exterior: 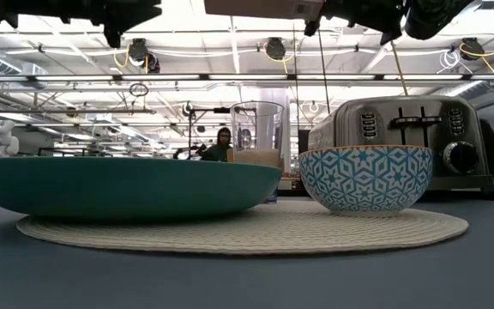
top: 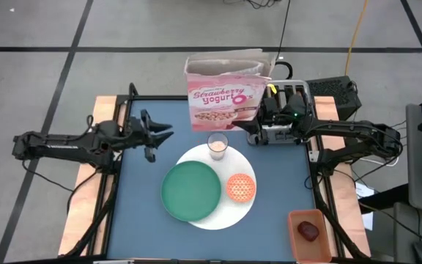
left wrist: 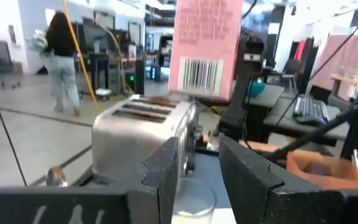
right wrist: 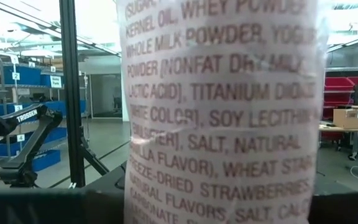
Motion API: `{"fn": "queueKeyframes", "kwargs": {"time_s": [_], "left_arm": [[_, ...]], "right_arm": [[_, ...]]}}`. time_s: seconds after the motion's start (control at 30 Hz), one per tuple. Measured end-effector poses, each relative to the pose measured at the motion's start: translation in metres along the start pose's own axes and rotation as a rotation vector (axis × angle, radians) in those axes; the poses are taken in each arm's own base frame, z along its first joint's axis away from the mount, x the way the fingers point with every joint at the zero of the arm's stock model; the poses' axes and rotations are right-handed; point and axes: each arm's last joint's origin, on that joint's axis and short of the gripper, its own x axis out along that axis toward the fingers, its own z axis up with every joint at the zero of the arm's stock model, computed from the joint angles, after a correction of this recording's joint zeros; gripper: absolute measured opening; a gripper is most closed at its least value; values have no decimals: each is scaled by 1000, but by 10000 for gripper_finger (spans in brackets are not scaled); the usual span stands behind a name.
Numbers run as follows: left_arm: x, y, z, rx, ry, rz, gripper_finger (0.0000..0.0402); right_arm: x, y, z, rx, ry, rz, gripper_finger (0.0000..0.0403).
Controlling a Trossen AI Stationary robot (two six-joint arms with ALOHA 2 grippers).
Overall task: Arrange a breakfast setting
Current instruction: Pour the cereals from the cereal box into the orange bowl
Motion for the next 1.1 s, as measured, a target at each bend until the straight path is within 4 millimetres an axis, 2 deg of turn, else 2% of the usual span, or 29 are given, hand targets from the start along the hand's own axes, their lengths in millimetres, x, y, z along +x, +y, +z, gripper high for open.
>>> {"fn": "queueKeyframes", "kwargs": {"time_s": [0.23,0.37,0.53,0.73,1.1], "left_arm": [[0,6,-4,-43,41,41,123],[1,8,-3,-42,37,23,138],[1,7,-4,-6,55,-46,181],[0,9,-7,-13,78,18,240],[0,9,-9,-7,104,26,339]], "right_arm": [[0,0,0,1,1,0,193],[0,0,0,1,2,0,194],[0,0,-1,3,7,-1,193],[0,0,-1,5,9,-1,194],[0,0,-1,6,11,-2,194]]}}
